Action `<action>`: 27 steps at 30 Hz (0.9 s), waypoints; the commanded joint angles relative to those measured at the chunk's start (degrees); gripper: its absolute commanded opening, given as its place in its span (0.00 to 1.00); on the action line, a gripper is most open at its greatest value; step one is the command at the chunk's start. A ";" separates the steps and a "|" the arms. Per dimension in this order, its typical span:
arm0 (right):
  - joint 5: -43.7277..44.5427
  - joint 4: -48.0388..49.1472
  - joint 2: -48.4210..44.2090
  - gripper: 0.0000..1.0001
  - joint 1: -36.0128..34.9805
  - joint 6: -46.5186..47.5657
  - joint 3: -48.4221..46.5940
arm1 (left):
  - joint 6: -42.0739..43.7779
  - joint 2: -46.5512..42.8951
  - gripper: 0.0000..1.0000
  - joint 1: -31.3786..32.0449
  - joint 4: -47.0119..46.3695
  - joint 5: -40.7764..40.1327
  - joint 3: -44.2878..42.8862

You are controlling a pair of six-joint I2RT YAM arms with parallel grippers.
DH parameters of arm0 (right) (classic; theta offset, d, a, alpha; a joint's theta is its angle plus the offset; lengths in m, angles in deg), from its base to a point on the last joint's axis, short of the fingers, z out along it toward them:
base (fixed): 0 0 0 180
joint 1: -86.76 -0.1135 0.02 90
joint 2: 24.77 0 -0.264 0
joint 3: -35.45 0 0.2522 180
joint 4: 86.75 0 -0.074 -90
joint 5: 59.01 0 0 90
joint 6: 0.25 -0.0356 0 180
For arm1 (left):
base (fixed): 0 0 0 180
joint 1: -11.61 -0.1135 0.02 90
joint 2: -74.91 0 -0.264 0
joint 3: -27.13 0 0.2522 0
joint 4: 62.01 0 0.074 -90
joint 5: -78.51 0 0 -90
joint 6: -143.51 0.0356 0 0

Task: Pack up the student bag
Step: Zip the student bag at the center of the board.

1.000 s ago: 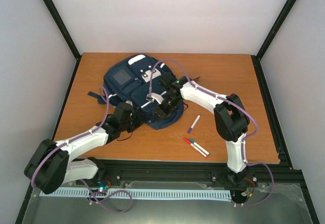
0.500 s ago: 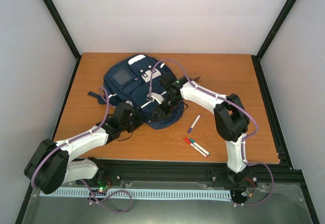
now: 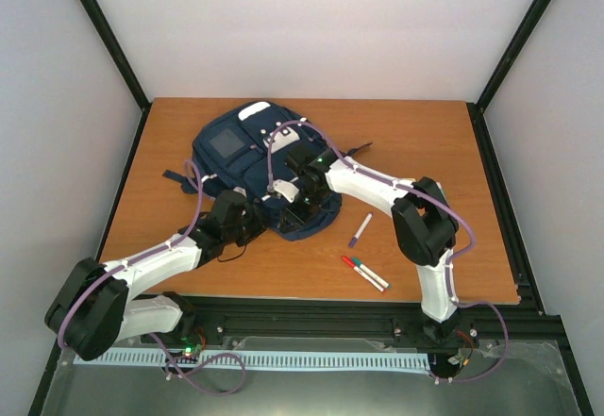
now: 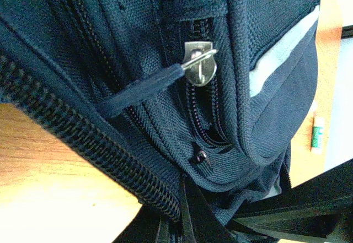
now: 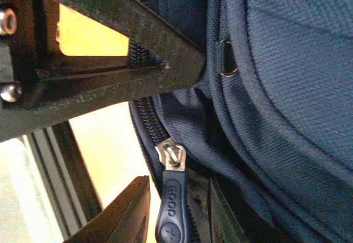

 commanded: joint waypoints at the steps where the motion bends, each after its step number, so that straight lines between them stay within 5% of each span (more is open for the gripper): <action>1: 7.19 0.43 -1.71 0.27 -0.11 0.39 -0.64 | 1.41 -1.01 0.01 -0.65 -3.87 -1.53 -1.40; 11: 7.06 0.69 -4.33 0.15 -0.11 1.01 -0.10 | 1.30 -0.93 0.01 -0.65 -3.98 -1.37 -1.30; 20: 1.19 0.56 -3.81 0.21 -0.07 1.47 -0.78 | 1.29 -0.67 0.01 -0.66 -4.30 -1.11 -1.26; 27: 1.49 0.34 -2.90 0.16 -0.11 1.15 -1.22 | 1.36 -0.68 0.01 -0.65 -4.17 -1.05 -1.08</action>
